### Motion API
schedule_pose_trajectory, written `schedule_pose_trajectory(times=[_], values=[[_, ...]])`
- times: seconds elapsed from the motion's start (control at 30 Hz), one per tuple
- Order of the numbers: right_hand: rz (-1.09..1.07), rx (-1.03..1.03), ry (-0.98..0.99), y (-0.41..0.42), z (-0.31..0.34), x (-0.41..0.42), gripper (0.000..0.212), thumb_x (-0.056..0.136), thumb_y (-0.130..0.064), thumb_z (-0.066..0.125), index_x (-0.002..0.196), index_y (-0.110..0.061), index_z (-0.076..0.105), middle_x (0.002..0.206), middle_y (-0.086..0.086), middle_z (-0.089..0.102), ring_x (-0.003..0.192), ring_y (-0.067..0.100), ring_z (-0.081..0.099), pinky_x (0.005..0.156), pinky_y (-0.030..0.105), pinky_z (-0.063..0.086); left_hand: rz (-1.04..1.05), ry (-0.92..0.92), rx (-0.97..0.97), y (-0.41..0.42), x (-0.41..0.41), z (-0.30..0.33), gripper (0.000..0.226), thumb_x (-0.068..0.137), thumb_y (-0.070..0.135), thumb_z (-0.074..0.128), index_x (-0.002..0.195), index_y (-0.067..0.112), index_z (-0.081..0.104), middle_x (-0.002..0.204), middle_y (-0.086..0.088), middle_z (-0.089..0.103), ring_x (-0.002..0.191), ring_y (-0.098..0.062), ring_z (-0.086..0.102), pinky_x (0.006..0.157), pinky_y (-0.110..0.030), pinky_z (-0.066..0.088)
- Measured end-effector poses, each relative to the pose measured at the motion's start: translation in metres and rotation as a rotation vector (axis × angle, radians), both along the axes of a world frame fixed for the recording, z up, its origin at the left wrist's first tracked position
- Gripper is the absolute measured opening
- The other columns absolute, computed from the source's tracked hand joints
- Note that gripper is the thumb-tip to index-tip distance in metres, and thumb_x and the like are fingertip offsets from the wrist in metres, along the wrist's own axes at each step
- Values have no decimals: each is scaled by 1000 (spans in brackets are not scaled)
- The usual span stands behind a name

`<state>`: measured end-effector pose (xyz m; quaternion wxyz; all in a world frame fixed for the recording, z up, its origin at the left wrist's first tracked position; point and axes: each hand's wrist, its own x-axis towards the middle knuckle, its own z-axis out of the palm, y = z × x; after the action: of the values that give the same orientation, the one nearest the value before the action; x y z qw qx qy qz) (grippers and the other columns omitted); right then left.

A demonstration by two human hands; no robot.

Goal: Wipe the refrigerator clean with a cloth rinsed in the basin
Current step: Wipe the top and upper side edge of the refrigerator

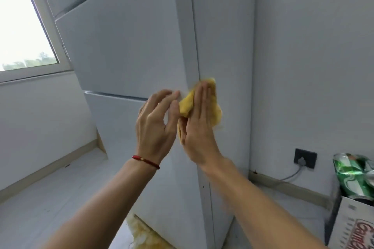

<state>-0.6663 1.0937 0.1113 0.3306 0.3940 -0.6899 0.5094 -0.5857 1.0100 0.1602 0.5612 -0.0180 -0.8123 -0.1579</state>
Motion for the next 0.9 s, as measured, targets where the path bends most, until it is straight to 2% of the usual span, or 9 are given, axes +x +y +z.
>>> schedule_pose_trajectory(times=[0.13, 0.33, 0.4, 0.47, 0.53, 0.6, 0.7, 0.8, 0.9], values=[[-48, -53, 114, -2, -20, -18, 78, 105, -14, 60, 155, 17, 8, 166, 36, 4, 157, 49, 5, 127, 62, 13, 8, -25, -20, -1, 3, 0, 36, 105, 28, 46, 132, 20, 68, 132, 2, 61, 120, -14, 61, 96, -46, 52], [-12, -27, -193, -1, -174, 19, 90, 103, -10, 61, 160, 6, -7, 170, 26, -11, 160, 40, -2, 129, 53, 10, 130, -169, -156, 1, -5, -51, 76, 94, 31, 65, 158, 9, 31, 166, -9, 25, 154, -24, 24, 120, -53, 30], [42, 44, -372, 8, -244, 28, 98, 106, -19, 56, 161, -18, -25, 171, 11, -22, 161, 30, -8, 130, 48, 6, 138, -138, -137, 9, -10, -69, 76, 93, 30, 68, 156, 4, 33, 164, -13, 27, 153, -26, 26, 118, -54, 33], [75, 95, -596, 9, -301, 35, 89, 107, -40, 42, 155, -36, -34, 172, 1, -21, 161, 25, -6, 130, 41, 4, 138, -121, -107, 14, -14, -77, 76, 92, 29, 70, 154, 3, 35, 162, -13, 31, 151, -25, 30, 116, -54, 36], [89, 157, -795, 10, -332, 43, 77, 104, -61, 18, 154, -37, -34, 173, 17, 1, 157, 37, 16, 129, 49, 17, 145, -98, -80, 17, -18, -80, 75, 91, 27, 71, 153, 3, 37, 159, -14, 33, 149, -25, 32, 115, -53, 39], [73, 180, -812, 12, -319, 47, 75, 102, -58, 16, 157, -29, -26, 172, 23, -4, 158, 40, 11, 127, 57, 18, 137, -77, -66, 18, -21, -80, 72, 91, 24, 70, 152, 2, 38, 159, -16, 33, 149, -27, 32, 114, -53, 41], [129, 39, -557, 11, -237, 48, 72, 112, -41, 31, 162, -24, -18, 170, -1, -29, 160, 22, -12, 128, 56, 18, 101, -98, -47, 18, -22, -86, 73, 95, 23, 67, 155, -1, 32, 162, -19, 28, 153, -30, 25, 119, -53, 34], [53, -80, -296, -2, -164, 29, 73, 111, -19, 47, 161, 4, 0, 171, 20, -11, 160, 34, -6, 130, 52, 6, 99, -106, -64, 14, -24, -83, 73, 98, 28, 64, 155, -3, 30, 162, -23, 25, 153, -30, 23, 121, -52, 30], [-6, -100, -217, -9, -174, 19, 70, 107, -16, 54, 157, 14, 14, 168, 32, 5, 159, 43, 5, 129, 55, 10, 144, -87, -55, 19, -18, -87, 75, 97, 28, 65, 154, -5, 30, 162, -25, 25, 153, -32, 23, 122, -52, 28]])
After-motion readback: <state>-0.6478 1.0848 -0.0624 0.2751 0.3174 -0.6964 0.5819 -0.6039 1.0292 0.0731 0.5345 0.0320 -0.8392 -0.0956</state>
